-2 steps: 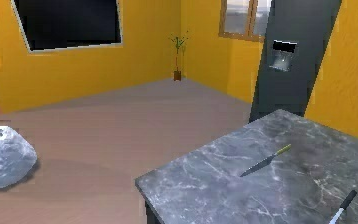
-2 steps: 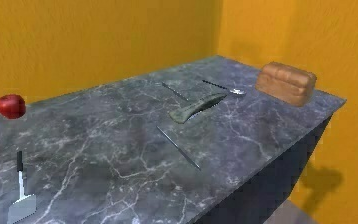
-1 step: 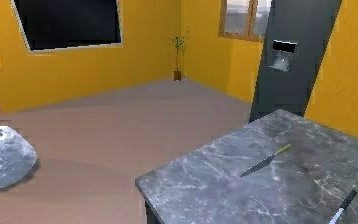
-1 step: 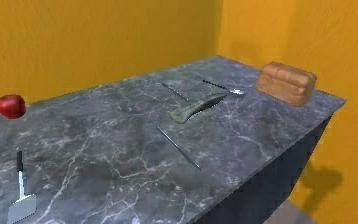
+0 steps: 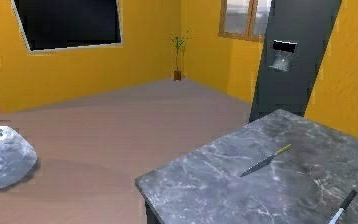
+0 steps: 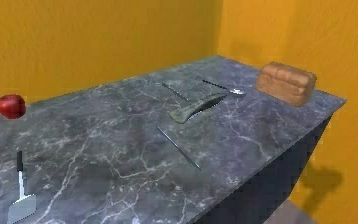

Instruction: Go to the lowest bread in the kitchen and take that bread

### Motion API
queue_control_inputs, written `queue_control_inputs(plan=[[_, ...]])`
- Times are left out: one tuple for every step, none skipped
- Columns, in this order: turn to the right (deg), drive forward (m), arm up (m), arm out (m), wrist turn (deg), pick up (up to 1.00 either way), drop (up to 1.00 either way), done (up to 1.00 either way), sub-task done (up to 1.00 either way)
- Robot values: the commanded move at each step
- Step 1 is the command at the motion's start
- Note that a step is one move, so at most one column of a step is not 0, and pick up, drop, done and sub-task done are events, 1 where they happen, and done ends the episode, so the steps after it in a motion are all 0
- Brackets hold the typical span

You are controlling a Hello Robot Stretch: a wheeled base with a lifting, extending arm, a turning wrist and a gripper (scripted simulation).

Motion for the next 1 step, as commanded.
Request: queue_control_inputs(plan=[[45.0, 0.0, 0.0, 0.0, 0.0, 0.0, 0.0, 0.0, 0.0]])
